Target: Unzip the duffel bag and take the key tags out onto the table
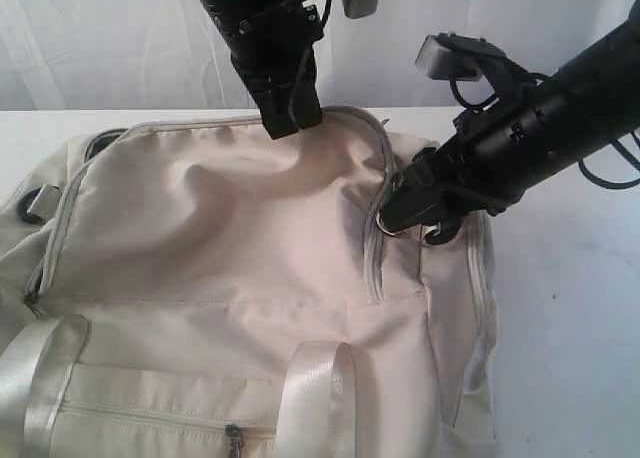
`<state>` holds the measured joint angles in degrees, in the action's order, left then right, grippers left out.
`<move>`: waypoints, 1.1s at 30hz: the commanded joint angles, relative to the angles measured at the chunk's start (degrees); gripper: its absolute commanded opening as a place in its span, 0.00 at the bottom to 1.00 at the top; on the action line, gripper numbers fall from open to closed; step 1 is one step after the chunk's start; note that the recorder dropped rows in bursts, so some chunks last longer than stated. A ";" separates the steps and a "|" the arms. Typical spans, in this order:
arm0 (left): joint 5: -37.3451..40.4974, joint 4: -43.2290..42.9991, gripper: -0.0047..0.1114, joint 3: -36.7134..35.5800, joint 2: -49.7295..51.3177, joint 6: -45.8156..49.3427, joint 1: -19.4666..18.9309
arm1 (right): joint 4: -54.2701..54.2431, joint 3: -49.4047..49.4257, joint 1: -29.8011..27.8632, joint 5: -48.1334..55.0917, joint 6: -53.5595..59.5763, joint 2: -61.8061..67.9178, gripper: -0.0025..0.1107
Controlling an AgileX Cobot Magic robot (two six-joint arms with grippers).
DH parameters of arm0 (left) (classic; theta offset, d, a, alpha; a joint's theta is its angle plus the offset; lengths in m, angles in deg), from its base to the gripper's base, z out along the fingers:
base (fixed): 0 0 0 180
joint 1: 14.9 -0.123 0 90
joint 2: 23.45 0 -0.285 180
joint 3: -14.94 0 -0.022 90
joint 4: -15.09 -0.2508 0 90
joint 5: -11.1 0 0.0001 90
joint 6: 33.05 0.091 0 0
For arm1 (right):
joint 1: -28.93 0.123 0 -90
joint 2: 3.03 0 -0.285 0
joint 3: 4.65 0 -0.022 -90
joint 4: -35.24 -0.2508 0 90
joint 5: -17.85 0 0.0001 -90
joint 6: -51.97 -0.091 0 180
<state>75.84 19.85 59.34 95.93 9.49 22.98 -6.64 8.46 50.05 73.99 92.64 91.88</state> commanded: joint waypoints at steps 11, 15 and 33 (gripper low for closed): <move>4.02 1.62 0.04 -0.29 -3.63 -0.61 0.08 | -2.53 0.18 0.03 -5.44 1.32 6.88 0.56; 4.02 2.24 0.04 -0.29 -3.63 -0.61 0.08 | -3.33 0.18 0.03 -5.30 -0.41 6.98 0.43; 3.36 1.88 0.04 -0.29 -2.21 -0.75 0.08 | -3.42 -1.72 0.03 10.34 -1.05 -0.19 0.02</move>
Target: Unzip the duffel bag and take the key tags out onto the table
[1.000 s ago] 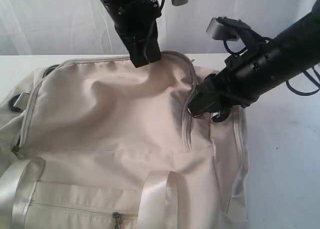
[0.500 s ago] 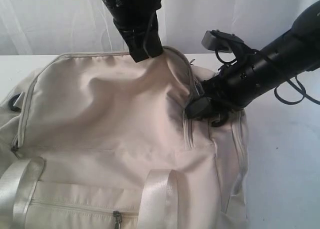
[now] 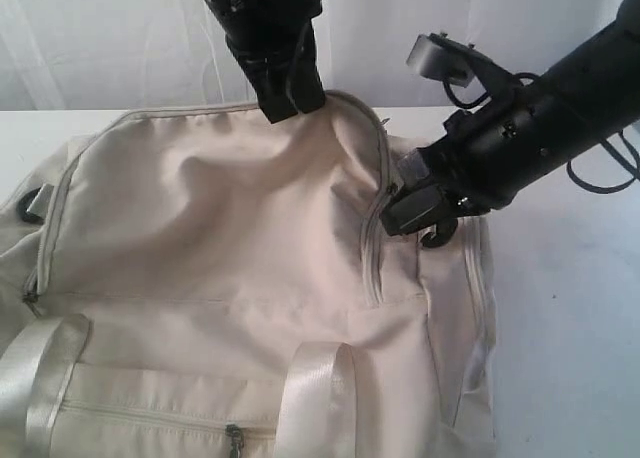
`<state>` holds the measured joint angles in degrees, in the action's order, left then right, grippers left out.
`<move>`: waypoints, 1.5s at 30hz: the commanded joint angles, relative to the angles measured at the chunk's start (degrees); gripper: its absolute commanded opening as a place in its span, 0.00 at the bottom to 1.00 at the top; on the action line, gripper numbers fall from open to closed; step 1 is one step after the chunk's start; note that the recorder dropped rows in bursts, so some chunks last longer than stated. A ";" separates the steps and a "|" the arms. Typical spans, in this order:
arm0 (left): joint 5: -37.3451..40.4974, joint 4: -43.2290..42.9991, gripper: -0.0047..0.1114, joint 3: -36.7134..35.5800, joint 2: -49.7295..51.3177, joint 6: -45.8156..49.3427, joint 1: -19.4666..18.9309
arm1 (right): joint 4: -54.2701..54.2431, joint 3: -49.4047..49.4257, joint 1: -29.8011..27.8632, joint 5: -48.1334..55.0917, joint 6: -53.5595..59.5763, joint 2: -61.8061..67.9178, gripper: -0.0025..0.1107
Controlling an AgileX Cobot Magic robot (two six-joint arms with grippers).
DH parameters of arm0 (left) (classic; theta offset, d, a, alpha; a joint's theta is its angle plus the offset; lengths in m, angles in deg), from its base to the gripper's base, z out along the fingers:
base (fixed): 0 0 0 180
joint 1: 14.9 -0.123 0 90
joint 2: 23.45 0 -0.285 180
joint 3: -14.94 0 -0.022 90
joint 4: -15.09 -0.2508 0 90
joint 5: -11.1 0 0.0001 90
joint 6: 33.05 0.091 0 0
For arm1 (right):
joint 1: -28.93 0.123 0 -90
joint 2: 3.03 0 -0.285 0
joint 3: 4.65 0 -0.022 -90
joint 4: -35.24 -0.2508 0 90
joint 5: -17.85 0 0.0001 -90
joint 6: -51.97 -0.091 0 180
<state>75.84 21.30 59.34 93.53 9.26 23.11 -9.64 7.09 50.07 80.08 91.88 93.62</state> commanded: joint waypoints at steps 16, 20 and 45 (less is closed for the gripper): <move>-4.80 -9.63 0.04 -0.29 2.79 -9.65 -0.17 | 0.18 1.60 5.71 7.73 0.29 -4.35 0.02; -4.80 -15.00 0.04 -0.29 2.79 -12.68 -0.17 | 0.18 1.60 5.76 7.73 0.29 -4.35 0.02; -3.13 -18.35 0.04 -0.29 2.79 -15.59 -0.17 | 12.09 4.24 14.96 7.73 -1.12 -8.38 0.12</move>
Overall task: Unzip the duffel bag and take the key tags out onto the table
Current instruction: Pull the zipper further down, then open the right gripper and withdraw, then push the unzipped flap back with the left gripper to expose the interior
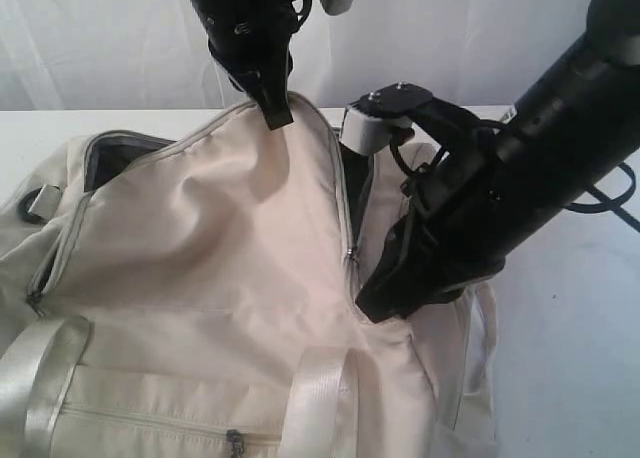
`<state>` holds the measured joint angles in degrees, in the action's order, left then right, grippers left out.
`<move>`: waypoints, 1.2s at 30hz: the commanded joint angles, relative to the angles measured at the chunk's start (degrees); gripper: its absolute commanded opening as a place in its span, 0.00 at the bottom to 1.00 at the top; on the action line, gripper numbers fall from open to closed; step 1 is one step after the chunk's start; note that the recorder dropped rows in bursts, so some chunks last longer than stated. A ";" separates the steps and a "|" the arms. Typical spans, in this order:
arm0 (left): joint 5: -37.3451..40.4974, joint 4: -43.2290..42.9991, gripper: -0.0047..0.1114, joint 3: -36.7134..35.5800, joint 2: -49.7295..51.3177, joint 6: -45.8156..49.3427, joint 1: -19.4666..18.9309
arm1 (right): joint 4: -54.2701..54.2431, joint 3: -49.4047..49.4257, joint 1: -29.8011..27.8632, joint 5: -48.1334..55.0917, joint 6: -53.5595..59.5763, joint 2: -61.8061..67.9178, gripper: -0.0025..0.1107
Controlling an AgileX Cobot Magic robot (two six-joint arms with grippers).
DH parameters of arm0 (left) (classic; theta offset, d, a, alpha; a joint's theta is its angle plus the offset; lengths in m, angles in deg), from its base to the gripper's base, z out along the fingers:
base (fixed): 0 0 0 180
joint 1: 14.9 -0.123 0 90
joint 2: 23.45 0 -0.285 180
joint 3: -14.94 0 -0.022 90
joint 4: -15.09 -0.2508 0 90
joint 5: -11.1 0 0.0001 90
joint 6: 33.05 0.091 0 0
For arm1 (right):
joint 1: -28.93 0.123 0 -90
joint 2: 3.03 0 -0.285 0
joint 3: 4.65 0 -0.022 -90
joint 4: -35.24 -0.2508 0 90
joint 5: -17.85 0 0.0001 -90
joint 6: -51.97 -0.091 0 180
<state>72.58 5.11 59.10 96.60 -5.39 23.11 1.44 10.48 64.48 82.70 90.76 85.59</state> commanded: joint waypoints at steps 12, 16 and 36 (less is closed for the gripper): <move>8.48 6.58 0.04 -0.05 -0.98 -1.57 -0.05 | 15.11 -4.22 0.44 5.11 -6.64 -5.68 0.50; 8.48 16.42 0.04 -0.05 -4.02 0.57 0.20 | 24.01 -4.22 0.44 -0.55 -13.86 -9.60 0.50; 8.48 44.47 0.04 -36.96 -30.38 -4.79 7.23 | 59.21 1.18 0.44 -11.43 -51.50 -21.42 0.50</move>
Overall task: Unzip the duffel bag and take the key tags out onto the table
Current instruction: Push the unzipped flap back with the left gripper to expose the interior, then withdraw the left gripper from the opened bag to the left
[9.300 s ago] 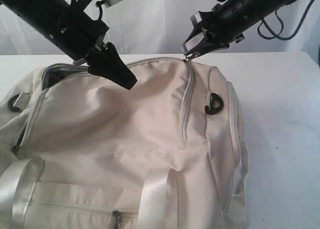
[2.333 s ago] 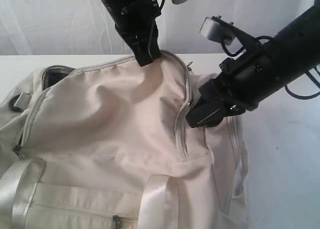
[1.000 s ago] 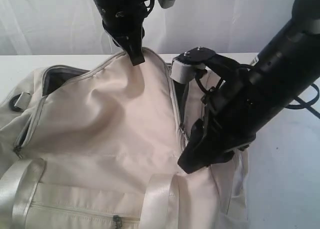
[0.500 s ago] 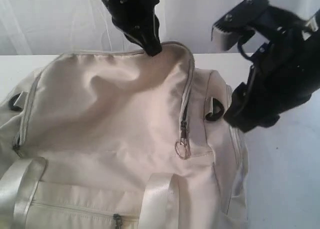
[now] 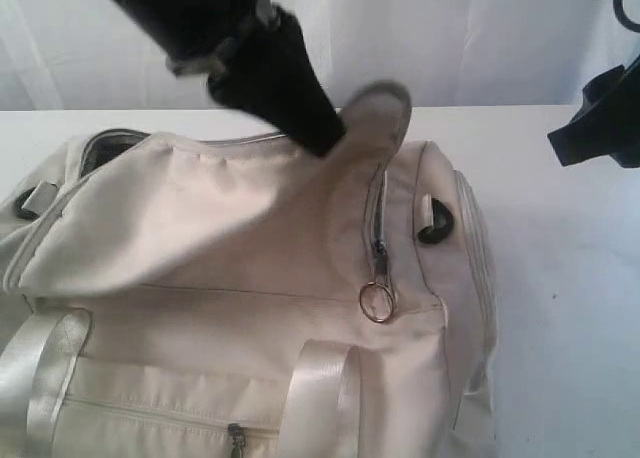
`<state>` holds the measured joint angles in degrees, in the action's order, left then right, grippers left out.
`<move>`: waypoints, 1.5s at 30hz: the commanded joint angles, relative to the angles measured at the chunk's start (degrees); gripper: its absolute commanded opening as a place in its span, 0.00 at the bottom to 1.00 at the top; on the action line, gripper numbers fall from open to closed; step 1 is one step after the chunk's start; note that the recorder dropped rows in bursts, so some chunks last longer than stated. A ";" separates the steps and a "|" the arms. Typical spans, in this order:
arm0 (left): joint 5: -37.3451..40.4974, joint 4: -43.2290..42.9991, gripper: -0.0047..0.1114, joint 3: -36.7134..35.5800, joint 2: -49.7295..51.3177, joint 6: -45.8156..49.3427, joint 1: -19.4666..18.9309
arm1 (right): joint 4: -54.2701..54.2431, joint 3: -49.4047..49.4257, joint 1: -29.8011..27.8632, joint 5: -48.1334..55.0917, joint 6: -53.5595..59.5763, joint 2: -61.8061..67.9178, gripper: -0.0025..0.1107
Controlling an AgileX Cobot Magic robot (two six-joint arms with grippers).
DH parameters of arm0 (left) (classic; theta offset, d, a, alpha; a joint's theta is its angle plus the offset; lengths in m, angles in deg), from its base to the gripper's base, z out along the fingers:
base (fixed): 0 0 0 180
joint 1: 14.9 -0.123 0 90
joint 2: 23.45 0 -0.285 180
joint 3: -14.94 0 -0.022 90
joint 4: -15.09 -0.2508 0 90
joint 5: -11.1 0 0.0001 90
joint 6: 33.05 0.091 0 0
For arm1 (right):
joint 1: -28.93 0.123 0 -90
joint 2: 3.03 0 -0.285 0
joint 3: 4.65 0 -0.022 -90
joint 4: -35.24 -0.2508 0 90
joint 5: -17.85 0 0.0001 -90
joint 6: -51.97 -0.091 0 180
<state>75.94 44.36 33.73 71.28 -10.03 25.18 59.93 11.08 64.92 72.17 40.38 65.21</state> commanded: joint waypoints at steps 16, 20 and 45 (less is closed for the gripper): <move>-5.12 10.96 0.27 -41.34 -7.54 -0.31 20.03 | -2.30 0.93 -0.01 -1.89 -1.12 -1.24 0.46; -5.26 10.96 0.55 -39.59 -7.54 -0.31 20.03 | -2.78 0.93 -0.01 -1.89 -1.12 -1.24 0.46; -4.60 -48.93 0.04 -35.28 -1.91 -29.71 9.16 | -6.00 0.96 -0.01 -1.68 -1.12 -1.24 0.46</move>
<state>65.84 -6.36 -0.62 69.78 -39.75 34.52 54.29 11.77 64.92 70.58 39.54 64.39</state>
